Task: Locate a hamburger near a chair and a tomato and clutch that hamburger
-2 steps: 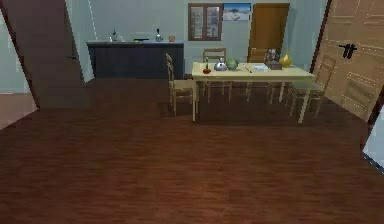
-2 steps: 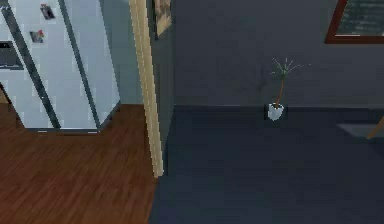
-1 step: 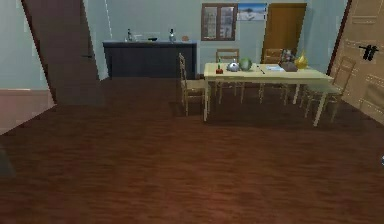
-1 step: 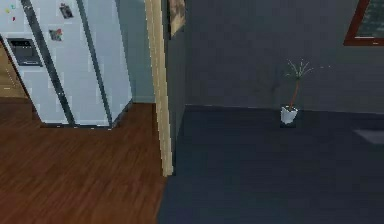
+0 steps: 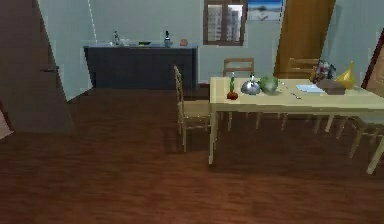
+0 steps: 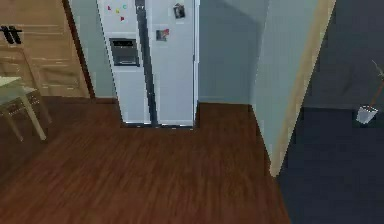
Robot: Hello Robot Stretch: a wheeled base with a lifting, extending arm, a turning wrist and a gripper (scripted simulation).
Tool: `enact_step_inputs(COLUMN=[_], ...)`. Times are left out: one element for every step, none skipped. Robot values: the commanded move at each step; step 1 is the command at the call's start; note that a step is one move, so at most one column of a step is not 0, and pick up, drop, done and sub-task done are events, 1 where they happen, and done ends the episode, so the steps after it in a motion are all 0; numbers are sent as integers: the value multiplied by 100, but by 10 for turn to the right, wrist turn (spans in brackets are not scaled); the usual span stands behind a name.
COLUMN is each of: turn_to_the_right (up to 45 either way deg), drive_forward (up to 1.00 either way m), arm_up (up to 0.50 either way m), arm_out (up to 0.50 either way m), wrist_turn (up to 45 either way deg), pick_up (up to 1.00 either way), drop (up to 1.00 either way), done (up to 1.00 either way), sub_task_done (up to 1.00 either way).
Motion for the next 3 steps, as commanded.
enact_step_inputs(turn_to_the_right=[0,0,-450], drive_forward=[100,20,0], arm_up=[0,0,0], arm_out=[0,0,0], wrist_turn=[0,0,0], pick_up=[0,0,0], drop=[0,0,0], done=[0,0,0], sub_task_done=[0,0,0])
